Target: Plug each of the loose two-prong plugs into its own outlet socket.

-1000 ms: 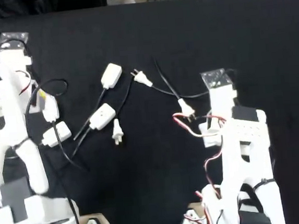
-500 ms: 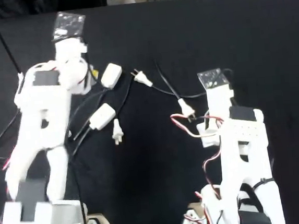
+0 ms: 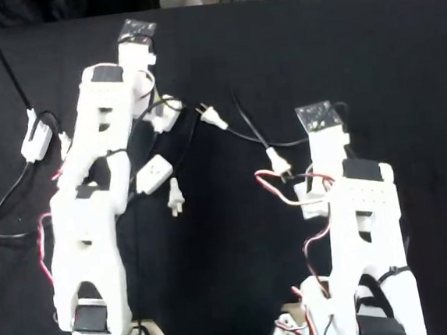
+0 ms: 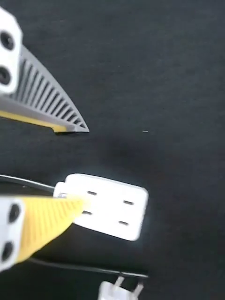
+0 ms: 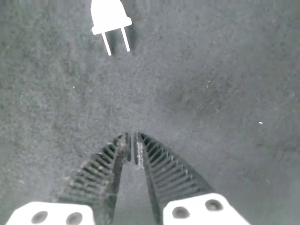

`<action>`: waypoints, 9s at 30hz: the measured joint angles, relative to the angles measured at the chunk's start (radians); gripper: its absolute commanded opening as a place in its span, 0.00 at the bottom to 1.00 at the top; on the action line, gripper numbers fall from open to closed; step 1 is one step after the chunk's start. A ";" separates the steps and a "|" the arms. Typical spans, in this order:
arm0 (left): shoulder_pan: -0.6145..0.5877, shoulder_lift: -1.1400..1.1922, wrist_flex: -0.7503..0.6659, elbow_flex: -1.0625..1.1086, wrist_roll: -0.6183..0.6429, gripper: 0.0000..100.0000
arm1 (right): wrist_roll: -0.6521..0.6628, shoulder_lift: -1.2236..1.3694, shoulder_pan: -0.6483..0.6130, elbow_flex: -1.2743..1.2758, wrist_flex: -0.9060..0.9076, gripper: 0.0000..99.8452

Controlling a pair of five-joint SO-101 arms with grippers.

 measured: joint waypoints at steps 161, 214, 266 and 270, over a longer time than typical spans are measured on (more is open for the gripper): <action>0.704 -1.906 -0.431 2.243 -0.284 0.30 | 0.216 1.206 -0.210 -1.281 0.512 0.09; 0.704 -1.907 -0.417 2.228 -0.284 0.30 | 0.250 1.389 -0.315 -1.447 0.546 0.02; 0.353 -1.907 -0.597 2.110 0.241 0.30 | -0.081 -0.241 -0.769 -0.290 0.310 0.01; 0.325 -1.907 -0.597 2.110 0.245 0.30 | -0.081 -0.239 -0.773 -0.192 0.219 0.01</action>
